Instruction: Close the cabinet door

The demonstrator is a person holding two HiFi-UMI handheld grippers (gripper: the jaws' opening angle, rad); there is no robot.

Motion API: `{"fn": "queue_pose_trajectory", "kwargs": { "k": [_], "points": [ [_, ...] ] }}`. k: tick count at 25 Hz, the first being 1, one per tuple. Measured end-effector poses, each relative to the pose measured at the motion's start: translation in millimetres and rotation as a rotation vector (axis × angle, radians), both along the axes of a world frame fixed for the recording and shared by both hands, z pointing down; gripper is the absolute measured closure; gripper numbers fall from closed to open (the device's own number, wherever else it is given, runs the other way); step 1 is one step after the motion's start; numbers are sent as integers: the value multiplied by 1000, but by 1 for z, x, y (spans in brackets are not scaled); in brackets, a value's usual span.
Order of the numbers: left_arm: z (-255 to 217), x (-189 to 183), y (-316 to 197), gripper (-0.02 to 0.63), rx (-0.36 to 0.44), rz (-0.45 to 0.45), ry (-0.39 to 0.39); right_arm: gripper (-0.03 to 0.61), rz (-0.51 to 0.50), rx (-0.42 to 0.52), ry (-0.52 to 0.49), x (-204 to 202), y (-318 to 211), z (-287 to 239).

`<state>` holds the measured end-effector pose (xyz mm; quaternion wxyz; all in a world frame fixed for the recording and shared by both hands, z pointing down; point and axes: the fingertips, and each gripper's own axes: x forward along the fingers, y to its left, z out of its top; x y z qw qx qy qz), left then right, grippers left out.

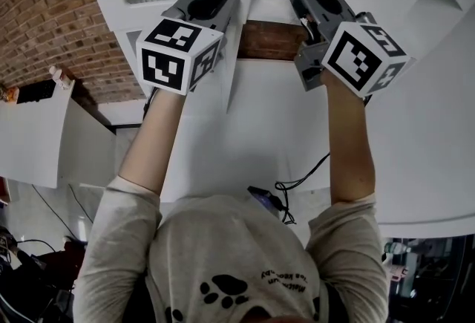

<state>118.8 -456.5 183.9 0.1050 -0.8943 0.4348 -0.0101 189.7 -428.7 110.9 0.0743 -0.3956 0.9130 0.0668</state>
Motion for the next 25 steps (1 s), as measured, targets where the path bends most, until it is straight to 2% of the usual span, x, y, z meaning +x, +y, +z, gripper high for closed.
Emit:
{"fn": "queue_pose_trajectory", "kwargs": {
  "k": [9, 16, 25],
  "points": [
    [-3, -13, 47, 605, 68, -30, 22, 569, 66, 47, 30, -16, 30, 30],
    [7, -19, 87, 605, 103, -80, 48, 569, 125, 50, -43, -9, 58, 55],
    [56, -34, 114, 604, 50, -169, 75, 569, 190, -3, 3, -2, 82, 120]
  ]
}}
